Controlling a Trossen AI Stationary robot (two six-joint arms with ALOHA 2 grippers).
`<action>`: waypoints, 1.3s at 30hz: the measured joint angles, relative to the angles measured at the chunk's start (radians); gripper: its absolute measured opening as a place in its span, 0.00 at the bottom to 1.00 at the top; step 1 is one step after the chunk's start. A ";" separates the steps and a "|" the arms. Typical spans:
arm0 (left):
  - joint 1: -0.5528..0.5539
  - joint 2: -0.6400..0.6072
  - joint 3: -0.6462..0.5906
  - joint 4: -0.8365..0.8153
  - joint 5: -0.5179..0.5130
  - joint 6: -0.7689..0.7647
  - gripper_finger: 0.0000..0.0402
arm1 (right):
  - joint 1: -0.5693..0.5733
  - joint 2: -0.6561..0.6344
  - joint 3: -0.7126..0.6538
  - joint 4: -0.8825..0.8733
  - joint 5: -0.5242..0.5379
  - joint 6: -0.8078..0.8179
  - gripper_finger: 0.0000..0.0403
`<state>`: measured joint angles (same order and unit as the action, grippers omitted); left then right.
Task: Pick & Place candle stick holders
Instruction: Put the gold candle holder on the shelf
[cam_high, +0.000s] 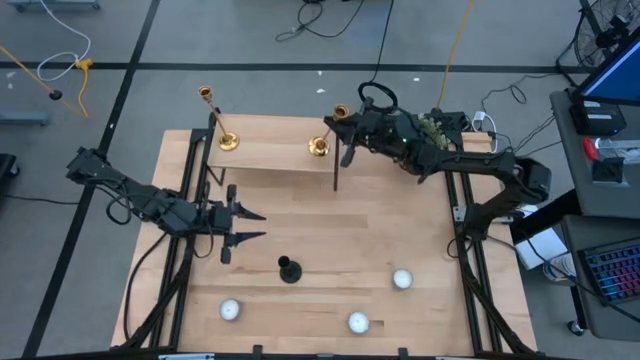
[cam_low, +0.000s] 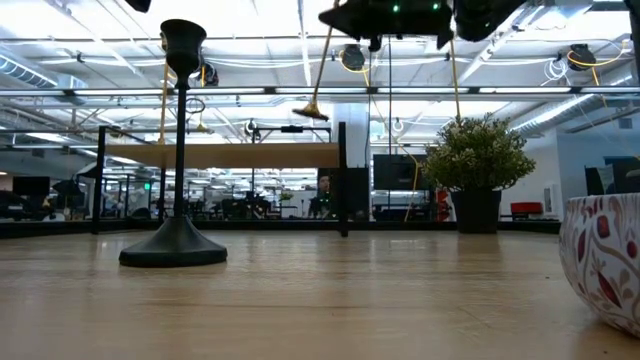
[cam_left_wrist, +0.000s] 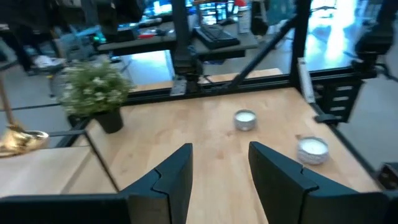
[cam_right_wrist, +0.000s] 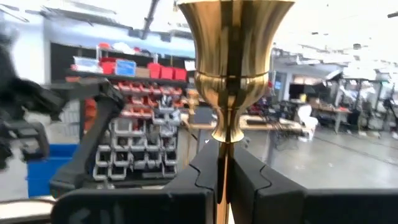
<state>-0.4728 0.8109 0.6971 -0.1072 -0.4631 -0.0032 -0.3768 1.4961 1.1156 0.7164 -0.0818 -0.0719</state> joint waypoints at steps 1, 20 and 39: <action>0.000 0.000 0.000 0.000 -0.010 0.001 0.41 | -0.008 0.010 0.000 0.004 -0.001 0.004 0.02; 0.001 0.000 0.000 0.006 -0.052 0.085 0.41 | -0.184 0.207 0.173 0.012 -0.124 0.159 0.02; 0.001 0.000 0.000 0.004 -0.053 0.047 0.41 | -0.193 0.274 0.345 -0.314 -0.076 0.086 0.02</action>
<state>-0.4717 0.8112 0.6968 -0.1028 -0.5163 0.0433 -0.5697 1.7700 1.4607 0.4028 -0.1574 0.0146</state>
